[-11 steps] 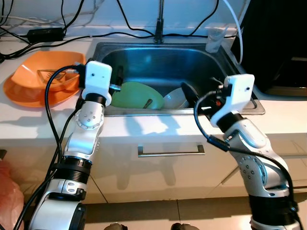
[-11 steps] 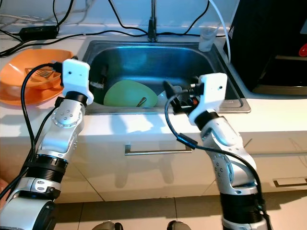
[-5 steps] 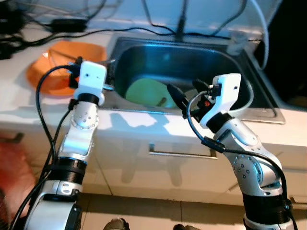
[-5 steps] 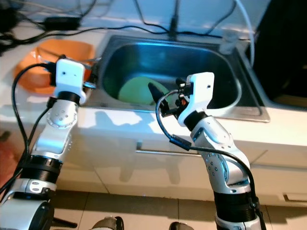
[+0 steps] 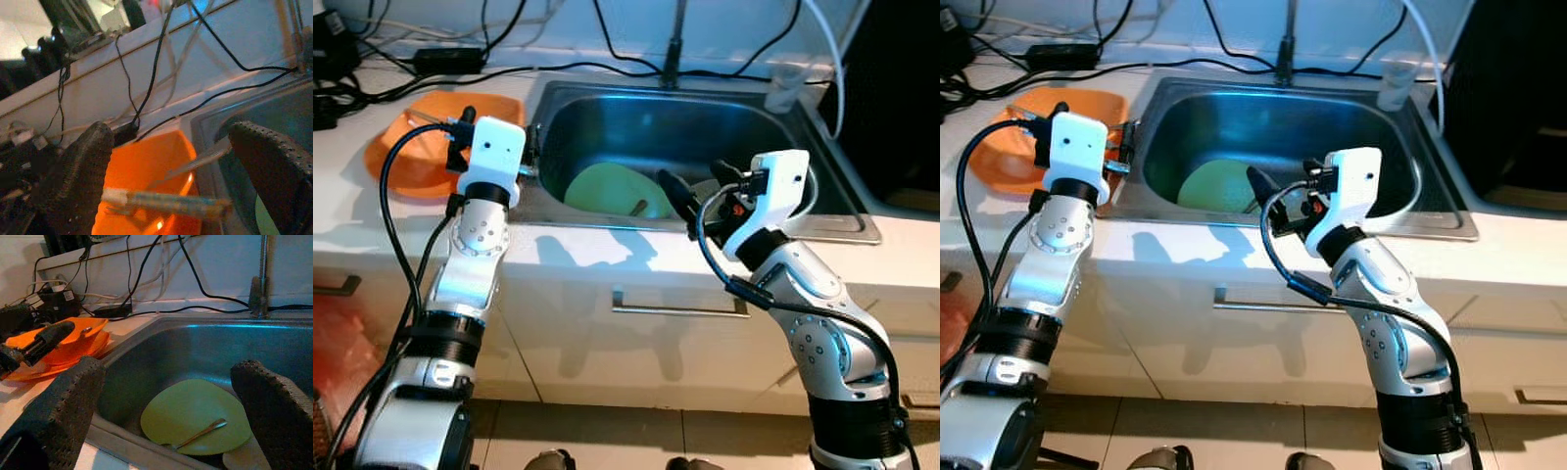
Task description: Kitchen organization
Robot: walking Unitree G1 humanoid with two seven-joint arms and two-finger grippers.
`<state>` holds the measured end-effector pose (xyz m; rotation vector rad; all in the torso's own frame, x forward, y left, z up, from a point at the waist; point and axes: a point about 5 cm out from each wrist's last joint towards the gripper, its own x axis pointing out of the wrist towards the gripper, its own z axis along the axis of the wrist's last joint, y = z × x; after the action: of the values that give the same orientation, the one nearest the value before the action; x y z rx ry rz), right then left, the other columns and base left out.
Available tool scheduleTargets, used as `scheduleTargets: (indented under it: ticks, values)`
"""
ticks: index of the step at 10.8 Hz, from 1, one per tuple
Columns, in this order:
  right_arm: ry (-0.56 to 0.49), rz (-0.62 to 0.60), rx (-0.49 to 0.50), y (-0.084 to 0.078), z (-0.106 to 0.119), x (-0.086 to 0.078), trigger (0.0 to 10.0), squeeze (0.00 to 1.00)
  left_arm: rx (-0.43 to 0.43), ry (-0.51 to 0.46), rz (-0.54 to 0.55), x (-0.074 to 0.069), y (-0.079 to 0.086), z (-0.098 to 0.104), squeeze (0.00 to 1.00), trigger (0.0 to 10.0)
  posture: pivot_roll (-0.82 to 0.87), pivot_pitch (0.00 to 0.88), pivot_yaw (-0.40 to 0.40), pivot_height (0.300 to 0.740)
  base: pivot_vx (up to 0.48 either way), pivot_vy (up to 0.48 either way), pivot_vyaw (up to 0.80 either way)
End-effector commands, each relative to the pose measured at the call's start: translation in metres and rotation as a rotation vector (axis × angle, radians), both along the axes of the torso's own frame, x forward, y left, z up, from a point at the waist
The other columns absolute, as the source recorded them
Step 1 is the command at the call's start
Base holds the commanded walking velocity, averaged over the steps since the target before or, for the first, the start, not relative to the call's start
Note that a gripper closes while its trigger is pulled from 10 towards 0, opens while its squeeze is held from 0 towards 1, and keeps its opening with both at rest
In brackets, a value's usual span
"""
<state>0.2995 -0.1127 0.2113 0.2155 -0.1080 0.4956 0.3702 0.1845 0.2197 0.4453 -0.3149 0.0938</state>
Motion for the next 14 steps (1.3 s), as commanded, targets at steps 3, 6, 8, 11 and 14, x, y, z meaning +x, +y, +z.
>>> scheduleTargets:
  ticks: [3, 6, 8, 11, 14]
  values:
    - [-0.025, -0.006, 0.008, 0.0, 0.007, -0.001, 10.0, 0.4, -0.033, 0.025, -0.033, 0.004, -0.002, 0.001, 0.0, 10.0, -0.08, 0.104, -0.017, 0.74, 0.0, 0.0, 0.0]
    - [-0.032, -0.012, 0.006, 0.0, 0.008, -0.001, 10.0, 0.4, 0.159, 0.07, -0.072, 0.01, 0.002, -0.003, 0.0, 10.0, -0.09, 0.1, -0.008, 0.74, 0.0, 0.0, 0.0]
    - [-0.032, -0.017, 0.007, 0.0, 0.008, -0.001, 10.0, 0.4, 0.288, 0.081, -0.116, 0.01, 0.006, -0.002, 0.0, 10.0, -0.09, 0.1, -0.007, 0.74, 0.0, 0.0, 0.0]
    - [-0.037, -0.019, 0.008, -0.001, 0.009, 0.0, 10.0, 0.4, 0.361, 0.095, -0.15, 0.01, 0.016, 0.002, 0.0, 10.0, -0.08, 0.099, -0.006, 0.74, 0.0, 0.0, 0.0]
    - [-0.036, -0.019, 0.004, -0.001, 0.009, 0.001, 10.0, 0.4, 0.391, 0.161, -0.176, 0.008, 0.019, -0.018, 0.0, 10.0, -0.08, 0.099, -0.008, 0.74, 0.0, 0.0, 0.0]
